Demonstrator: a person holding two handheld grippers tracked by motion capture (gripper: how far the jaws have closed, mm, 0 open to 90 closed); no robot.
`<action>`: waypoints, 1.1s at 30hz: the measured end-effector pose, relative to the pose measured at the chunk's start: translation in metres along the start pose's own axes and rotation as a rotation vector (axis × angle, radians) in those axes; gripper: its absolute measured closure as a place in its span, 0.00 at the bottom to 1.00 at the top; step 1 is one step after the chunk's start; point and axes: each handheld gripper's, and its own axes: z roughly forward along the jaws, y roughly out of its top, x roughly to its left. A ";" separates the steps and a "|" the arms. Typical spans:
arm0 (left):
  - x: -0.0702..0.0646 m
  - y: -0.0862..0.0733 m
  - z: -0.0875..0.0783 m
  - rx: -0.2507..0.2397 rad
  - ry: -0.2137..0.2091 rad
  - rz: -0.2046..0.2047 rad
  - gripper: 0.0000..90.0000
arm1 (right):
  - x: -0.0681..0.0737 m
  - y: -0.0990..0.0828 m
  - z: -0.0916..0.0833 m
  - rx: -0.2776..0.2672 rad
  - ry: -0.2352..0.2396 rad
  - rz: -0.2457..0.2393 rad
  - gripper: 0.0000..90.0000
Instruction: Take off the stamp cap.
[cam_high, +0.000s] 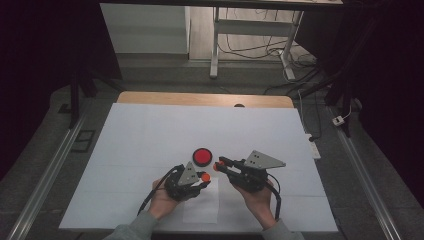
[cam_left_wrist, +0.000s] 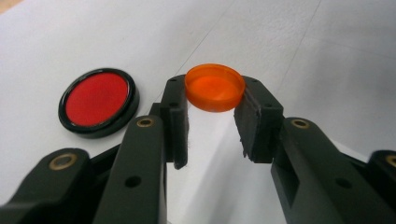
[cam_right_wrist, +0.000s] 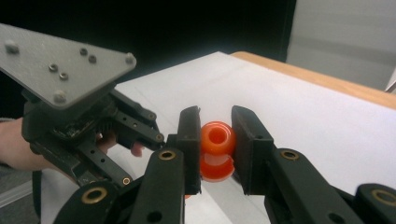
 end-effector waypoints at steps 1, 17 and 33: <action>0.000 -0.001 0.001 0.006 0.003 0.004 0.73 | 0.000 -0.001 0.002 0.006 0.004 -0.001 0.81; 0.009 -0.003 -0.009 -0.026 -0.003 -0.024 0.73 | 0.001 -0.004 0.004 0.007 0.022 0.006 0.81; 0.021 -0.017 -0.034 -0.055 0.016 -0.079 0.72 | -0.004 -0.005 0.001 0.009 0.002 0.007 0.81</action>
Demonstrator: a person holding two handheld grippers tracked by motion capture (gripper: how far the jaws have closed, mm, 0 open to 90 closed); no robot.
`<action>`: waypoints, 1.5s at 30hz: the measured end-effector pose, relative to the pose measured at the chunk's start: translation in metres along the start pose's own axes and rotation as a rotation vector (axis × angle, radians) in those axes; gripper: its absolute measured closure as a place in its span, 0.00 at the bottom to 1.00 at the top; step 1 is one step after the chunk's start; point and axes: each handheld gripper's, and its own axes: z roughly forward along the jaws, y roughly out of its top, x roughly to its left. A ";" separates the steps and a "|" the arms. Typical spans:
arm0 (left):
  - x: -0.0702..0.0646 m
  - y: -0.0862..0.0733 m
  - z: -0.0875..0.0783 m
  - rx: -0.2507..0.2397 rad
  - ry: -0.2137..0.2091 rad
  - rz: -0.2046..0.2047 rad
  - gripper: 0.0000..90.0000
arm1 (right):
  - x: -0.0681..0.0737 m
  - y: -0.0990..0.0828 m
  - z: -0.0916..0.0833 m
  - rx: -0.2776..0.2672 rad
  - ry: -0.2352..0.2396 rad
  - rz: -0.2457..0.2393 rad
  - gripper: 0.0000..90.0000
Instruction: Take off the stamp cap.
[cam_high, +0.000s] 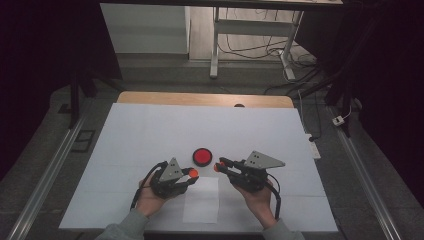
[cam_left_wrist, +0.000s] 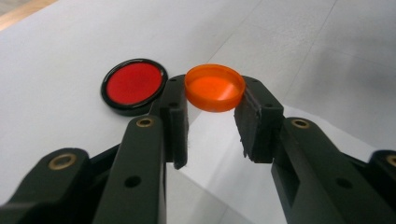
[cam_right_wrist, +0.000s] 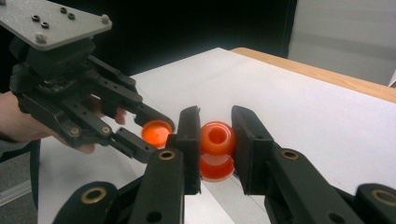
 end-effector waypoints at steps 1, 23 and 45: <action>0.001 -0.001 -0.003 0.000 0.003 -0.001 0.72 | 0.000 0.000 0.000 0.000 -0.001 0.000 0.81; 0.019 -0.054 -0.065 -0.018 0.077 -0.119 0.72 | -0.011 -0.001 -0.005 0.003 -0.009 0.006 0.81; 0.021 -0.068 -0.080 -0.026 0.078 -0.135 0.72 | -0.010 -0.001 -0.002 0.008 -0.021 -0.004 0.81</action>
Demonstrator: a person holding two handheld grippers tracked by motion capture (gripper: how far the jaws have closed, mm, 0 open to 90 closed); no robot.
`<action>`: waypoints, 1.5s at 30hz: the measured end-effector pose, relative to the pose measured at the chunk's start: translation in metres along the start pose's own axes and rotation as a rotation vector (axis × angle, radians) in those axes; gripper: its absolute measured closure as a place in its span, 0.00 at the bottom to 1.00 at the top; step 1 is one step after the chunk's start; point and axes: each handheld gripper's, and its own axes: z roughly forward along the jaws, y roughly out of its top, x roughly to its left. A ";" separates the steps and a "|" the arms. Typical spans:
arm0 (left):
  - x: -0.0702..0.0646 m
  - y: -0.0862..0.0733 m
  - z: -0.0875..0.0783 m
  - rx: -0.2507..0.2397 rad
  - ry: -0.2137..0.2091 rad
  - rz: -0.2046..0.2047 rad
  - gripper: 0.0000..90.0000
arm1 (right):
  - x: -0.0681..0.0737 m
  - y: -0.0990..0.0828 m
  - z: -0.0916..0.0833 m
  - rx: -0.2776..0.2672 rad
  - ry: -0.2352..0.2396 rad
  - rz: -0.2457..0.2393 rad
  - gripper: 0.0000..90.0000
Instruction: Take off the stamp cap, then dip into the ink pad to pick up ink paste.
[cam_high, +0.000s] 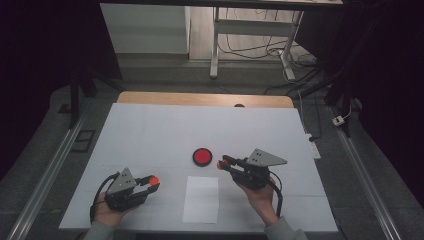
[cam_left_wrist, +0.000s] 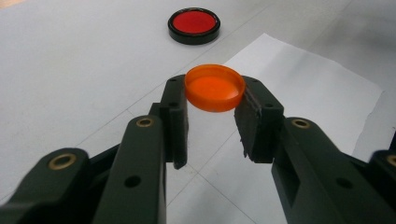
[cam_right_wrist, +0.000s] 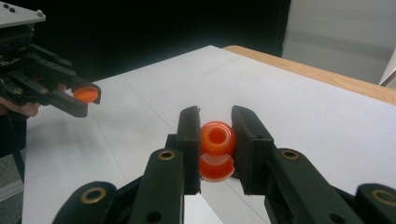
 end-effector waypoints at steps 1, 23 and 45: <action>0.000 0.000 0.000 -0.001 0.000 0.000 0.72 | 0.000 0.001 0.000 -0.002 0.000 -0.001 0.81; 0.000 0.001 0.000 0.001 -0.001 -0.004 0.72 | -0.005 0.011 0.002 -0.008 -0.009 -0.004 0.81; 0.000 0.000 0.002 0.009 -0.011 -0.003 0.72 | -0.017 0.014 0.039 0.042 -0.014 0.027 0.81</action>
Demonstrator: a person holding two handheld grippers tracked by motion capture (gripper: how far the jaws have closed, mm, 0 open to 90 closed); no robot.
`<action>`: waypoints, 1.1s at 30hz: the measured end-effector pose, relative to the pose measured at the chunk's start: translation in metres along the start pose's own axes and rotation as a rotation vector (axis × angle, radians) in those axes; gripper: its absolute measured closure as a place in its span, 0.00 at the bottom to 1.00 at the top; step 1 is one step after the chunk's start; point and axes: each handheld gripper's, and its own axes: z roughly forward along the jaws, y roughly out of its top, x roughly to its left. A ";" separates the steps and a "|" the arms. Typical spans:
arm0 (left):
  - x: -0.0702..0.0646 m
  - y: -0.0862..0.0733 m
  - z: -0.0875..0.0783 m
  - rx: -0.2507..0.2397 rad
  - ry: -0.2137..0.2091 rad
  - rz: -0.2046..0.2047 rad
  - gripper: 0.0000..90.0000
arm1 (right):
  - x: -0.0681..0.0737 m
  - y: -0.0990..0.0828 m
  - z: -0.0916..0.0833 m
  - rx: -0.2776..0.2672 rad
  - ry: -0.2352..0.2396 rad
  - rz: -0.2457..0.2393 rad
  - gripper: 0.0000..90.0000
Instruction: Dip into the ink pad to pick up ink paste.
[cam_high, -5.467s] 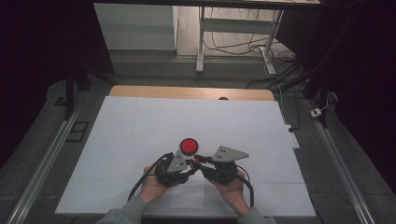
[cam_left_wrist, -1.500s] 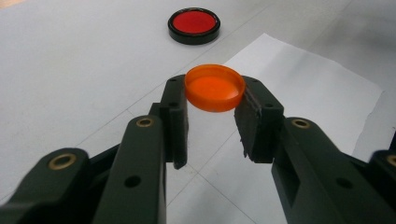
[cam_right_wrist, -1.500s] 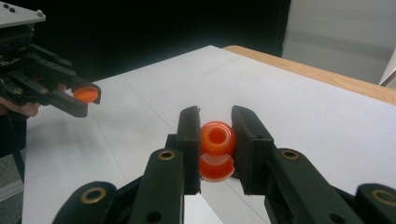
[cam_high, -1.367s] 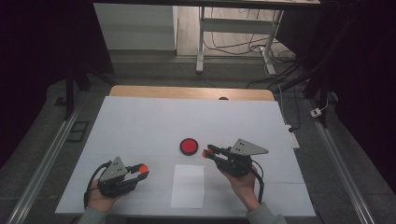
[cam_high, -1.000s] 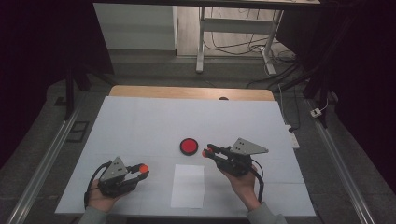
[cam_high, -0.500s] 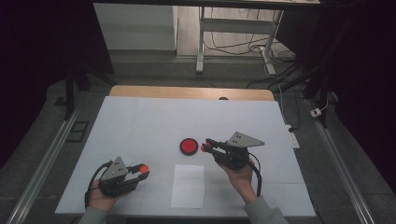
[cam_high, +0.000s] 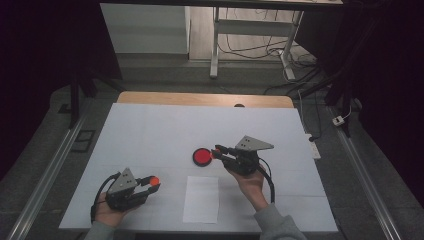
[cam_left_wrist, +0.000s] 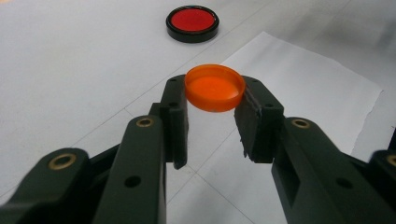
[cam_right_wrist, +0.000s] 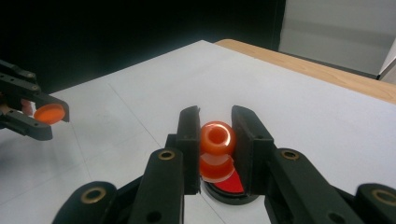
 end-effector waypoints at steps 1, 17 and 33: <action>0.000 0.000 0.000 0.000 0.000 0.001 0.72 | 0.000 0.000 0.001 0.001 -0.001 0.004 0.81; 0.000 0.000 0.001 0.000 0.002 0.000 0.72 | -0.005 0.003 0.017 0.027 -0.006 0.022 0.81; 0.002 0.000 0.000 0.002 0.004 -0.001 0.72 | -0.006 0.000 0.042 0.076 -0.009 0.025 0.81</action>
